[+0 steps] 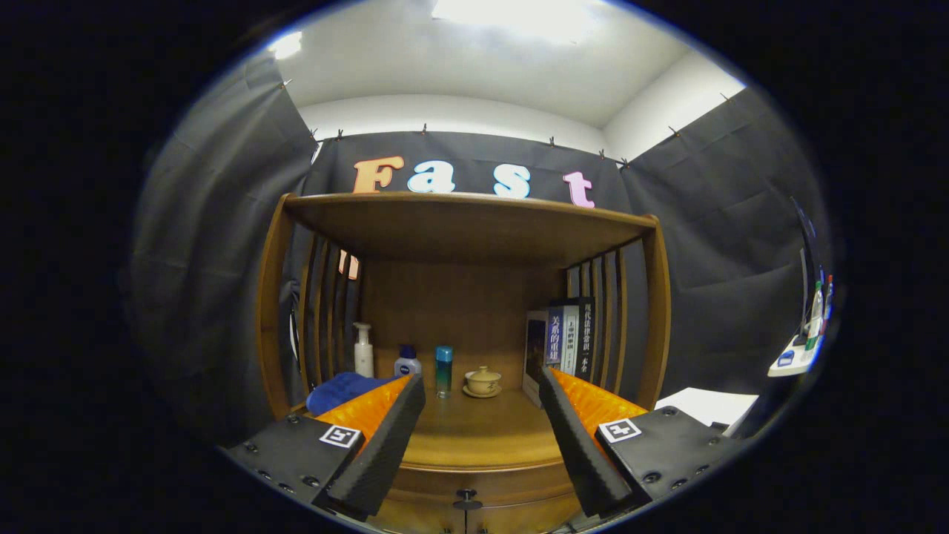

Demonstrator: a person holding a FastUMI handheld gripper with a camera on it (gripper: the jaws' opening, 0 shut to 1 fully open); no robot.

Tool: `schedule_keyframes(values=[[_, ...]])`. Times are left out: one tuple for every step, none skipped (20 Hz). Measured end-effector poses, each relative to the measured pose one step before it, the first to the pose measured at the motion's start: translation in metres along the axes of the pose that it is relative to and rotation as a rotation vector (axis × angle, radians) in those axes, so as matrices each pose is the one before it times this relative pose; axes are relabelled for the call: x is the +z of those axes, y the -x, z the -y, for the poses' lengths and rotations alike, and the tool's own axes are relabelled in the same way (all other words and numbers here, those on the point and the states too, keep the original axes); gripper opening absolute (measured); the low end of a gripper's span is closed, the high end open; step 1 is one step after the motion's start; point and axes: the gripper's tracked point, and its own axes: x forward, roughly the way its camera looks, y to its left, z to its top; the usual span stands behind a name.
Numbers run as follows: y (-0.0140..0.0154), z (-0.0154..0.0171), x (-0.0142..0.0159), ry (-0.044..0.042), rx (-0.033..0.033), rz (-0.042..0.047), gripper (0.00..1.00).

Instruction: Pull open the drawer, take out the items inside it, and place them on the countertop above the cabinet.

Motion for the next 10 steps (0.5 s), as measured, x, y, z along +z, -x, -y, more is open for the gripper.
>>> schedule_keyframes(values=[[-0.00040,0.00207,-0.01634,-0.00545,-0.00307,-0.01916,1.00],[-0.00060,0.00227,-0.01477,-0.00431,-0.00405,-0.02046,1.00],[-0.00017,0.00107,-0.01350,-0.00330,-0.00274,-0.01372,1.00],[-0.00115,-0.00013,-0.01247,-0.00124,-0.00033,-0.01233,1.00],[-0.00058,0.00034,-0.01288,0.00128,0.00020,-0.00938,1.00],[0.00030,0.00088,-0.01391,0.00105,0.00203,-0.01276,1.00],[-0.00319,0.00027,-0.01328,-0.00136,0.00191,-0.01499,1.00],[-0.00311,-0.00006,-0.01239,-0.00225,-0.00038,-0.01919,1.00],[-0.00304,-0.00096,-0.01176,-0.00103,0.00050,-0.02005,1.00],[-0.00292,-0.00053,-0.01162,-0.00054,-0.00103,-0.01954,1.00]])
